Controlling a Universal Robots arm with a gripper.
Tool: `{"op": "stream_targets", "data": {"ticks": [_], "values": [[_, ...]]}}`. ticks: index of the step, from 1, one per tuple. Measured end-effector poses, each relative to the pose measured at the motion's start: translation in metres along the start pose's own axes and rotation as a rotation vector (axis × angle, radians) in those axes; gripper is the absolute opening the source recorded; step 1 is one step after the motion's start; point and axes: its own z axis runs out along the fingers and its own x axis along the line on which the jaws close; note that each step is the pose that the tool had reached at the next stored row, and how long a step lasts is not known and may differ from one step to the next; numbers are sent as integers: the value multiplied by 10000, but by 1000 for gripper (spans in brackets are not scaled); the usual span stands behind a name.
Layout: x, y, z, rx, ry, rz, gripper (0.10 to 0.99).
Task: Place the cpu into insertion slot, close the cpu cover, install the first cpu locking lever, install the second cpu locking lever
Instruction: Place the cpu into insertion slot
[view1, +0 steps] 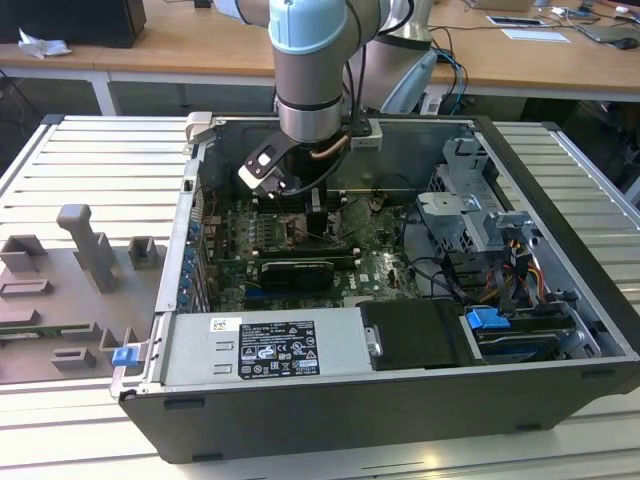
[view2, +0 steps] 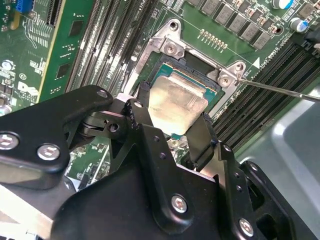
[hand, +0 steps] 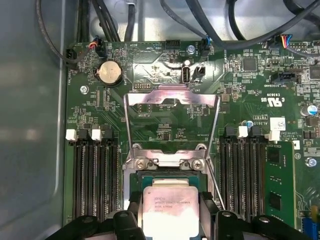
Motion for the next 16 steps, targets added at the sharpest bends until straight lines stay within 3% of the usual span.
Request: {"op": "stream_targets", "data": {"ticks": [5,16], "values": [[-1,-4,43,0,-2,0,541],[-1,-5,52,0,-14,-1,541]]}}
